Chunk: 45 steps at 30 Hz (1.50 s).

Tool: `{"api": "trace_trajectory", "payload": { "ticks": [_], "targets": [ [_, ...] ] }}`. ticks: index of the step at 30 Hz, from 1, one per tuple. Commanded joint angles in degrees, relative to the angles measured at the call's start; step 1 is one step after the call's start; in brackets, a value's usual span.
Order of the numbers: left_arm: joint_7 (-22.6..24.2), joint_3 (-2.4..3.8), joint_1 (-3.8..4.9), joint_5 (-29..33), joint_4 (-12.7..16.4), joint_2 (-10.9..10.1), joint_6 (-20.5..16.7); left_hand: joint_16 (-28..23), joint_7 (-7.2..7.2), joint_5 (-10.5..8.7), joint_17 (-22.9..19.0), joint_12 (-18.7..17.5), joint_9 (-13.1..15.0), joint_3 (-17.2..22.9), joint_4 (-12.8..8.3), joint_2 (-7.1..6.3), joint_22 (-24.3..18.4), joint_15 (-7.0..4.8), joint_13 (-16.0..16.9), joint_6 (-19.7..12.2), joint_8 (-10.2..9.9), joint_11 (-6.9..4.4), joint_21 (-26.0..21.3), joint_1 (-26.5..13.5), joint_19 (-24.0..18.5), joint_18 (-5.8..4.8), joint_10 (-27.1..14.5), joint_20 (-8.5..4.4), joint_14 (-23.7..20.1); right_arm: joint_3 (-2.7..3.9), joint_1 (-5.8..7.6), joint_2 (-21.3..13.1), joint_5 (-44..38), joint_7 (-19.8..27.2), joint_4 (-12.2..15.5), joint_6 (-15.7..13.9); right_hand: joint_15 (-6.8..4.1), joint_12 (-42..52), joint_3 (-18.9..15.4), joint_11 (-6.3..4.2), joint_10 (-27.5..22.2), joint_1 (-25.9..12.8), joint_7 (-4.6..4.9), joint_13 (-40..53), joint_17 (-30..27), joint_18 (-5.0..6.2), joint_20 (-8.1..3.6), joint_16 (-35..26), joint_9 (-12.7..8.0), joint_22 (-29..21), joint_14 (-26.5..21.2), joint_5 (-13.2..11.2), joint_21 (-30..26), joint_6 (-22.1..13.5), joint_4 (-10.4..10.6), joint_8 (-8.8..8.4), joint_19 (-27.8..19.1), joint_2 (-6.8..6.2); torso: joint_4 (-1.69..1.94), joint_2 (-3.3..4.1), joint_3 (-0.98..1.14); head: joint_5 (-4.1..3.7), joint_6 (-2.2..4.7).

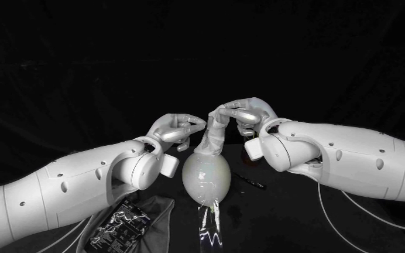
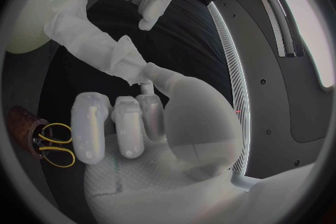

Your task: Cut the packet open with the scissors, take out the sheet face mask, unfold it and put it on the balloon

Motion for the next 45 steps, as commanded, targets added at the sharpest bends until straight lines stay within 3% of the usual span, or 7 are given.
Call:
{"api": "trace_trajectory", "payload": {
  "ticks": [1, 8, 10, 13, 17, 33, 45],
  "targets": [
    [-0.39, 0.13, 0.2, -0.13, -0.06, -0.06, 2.92, 0.39, 0.35, 0.17, 15.06, -0.26, 5.16, 0.35, -0.02, 0.04, -0.02, -0.16, 0.13, 0.11, 0.25, -0.64, 0.18, -0.45, 0.06, -0.93, 1.17, 0.17, 5.92, 0.04, 0.03, -0.13, -1.6, 0.58, 0.0, 1.58, -0.34, 0.16, 0.36, -0.36, 3.68, -0.07, -0.04, 11.35, 15.05, -0.98, -0.22, 0.24, 6.19, 13.2, 5.89, 0.36, 0.22, 0.42, -0.09, 4.53, 2.92, 0.25, 0.03, 0.01, 0.0, -0.01, 0.04],
    [-3.88, 0.17, 0.38, -0.93, -0.46, 0.27, 2.35, 0.13, 0.56, 0.12, 14.12, -1.48, 5.4, 0.3, -0.19, -0.35, -0.71, -0.03, -1.73, -0.31, 0.27, -0.44, -0.11, -1.7, -0.34, -0.78, 0.27, 0.07, 5.65, 0.04, 0.04, -0.31, -1.97, 0.63, 0.47, 1.64, -0.33, 0.21, 0.41, -0.36, 3.71, -0.08, -0.04, 11.38, 15.05, -1.0, -0.22, 0.24, 6.21, 13.23, 5.89, 0.36, 0.3, 0.4, -0.19, 4.54, 2.97, 0.18, 0.04, -0.01, 0.0, -0.15, 0.18],
    [-5.89, 0.16, 0.41, -1.75, -0.51, 0.6, 1.96, -0.6, 0.3, -0.17, 11.64, -6.74, 5.44, -2.09, 0.74, -1.86, -2.86, 0.09, -10.21, -0.75, 0.09, -0.39, -1.14, -4.4, -1.52, -0.41, -3.96, 0.1, 4.9, 0.04, 0.04, -0.3, -2.03, 0.66, 0.73, 1.61, -0.33, 0.17, 0.45, -0.36, 3.69, -0.09, -0.04, 11.35, 15.05, -0.99, -0.22, 0.24, 6.22, 13.22, 5.89, 0.36, 0.26, 0.39, -0.27, 4.55, 2.95, 0.13, 0.04, -0.01, 0.0, -0.1, 0.15],
    [-8.09, 0.16, 0.44, -2.91, -0.65, 1.11, 1.42, -1.64, 1.97, 0.25, 8.4, -11.63, 4.36, -6.6, 2.96, -6.23, -6.14, 0.82, -17.36, -4.49, -2.39, 0.82, -2.76, -9.6, -3.31, 0.08, -8.52, 0.4, 3.85, 0.04, 0.04, -0.22, -2.07, 0.71, 1.13, 1.59, -0.33, 0.17, 0.45, -0.36, 3.69, -0.09, -0.04, 11.35, 15.05, -0.99, -0.22, 0.24, 6.22, 13.22, 5.89, 0.36, 0.26, 0.39, -0.27, 4.55, 2.95, 0.13, 0.02, -0.02, 0.0, 0.0, 0.16],
    [-9.45, 0.15, 0.46, -3.77, -0.87, 1.7, 1.17, -2.26, 2.62, 0.11, 6.82, -15.44, 3.62, -9.27, 4.0, -7.19, -8.15, 1.59, -22.61, -6.05, -3.79, 1.51, -4.0, -10.83, -4.51, 0.38, -12.24, 1.15, 3.22, 0.04, 0.04, -0.11, -2.09, 0.75, 1.53, 1.56, -0.33, 0.17, 0.45, -0.36, 3.69, -0.09, -0.04, 11.35, 15.05, -0.99, -0.22, 0.24, 6.22, 13.22, 5.89, 0.36, 0.26, 0.39, -0.27, 4.55, 2.95, 0.13, 0.02, 0.02, 0.02, -0.04, 0.2],
    [-10.19, 0.14, 0.46, -4.2, -1.46, 3.18, 1.53, -2.6, 2.79, 0.06, 6.17, -16.12, 2.27, -15.25, 6.87, -7.37, -8.87, 1.94, -23.07, -6.23, -5.25, 1.81, -4.85, -10.77, -4.62, 0.6, -12.62, 1.83, 2.95, 0.05, 0.03, 0.4, -2.24, 0.68, 2.13, 1.56, -0.33, 0.15, 0.53, -0.36, 3.69, -0.1, -0.04, 11.34, 15.05, -0.98, -0.22, 0.24, 6.24, 13.21, 5.89, 0.36, 0.23, 0.38, -0.38, 4.56, 2.93, 0.1, 0.02, 0.06, -0.02, -0.02, 0.12],
    [-6.48, 0.16, 0.46, -1.74, -1.4, 3.31, -0.01, -2.0, 2.09, 0.08, 7.88, -12.71, 1.52, -16.78, 7.89, -4.68, -6.82, 1.33, -18.07, -3.59, -5.12, 1.07, -3.9, -6.77, -3.15, 0.24, -8.44, 1.33, 3.67, 0.04, 0.03, 0.51, -2.25, 0.51, 2.32, 1.7, -0.33, 0.15, 0.53, -0.36, 3.69, -0.1, -0.04, 11.34, 15.05, -0.98, -0.22, 0.24, 6.24, 13.21, 5.89, 0.36, 0.23, 0.38, -0.38, 4.56, 2.93, 0.1, 0.03, 0.02, -0.01, 0.0, 0.14]
  ]
}}
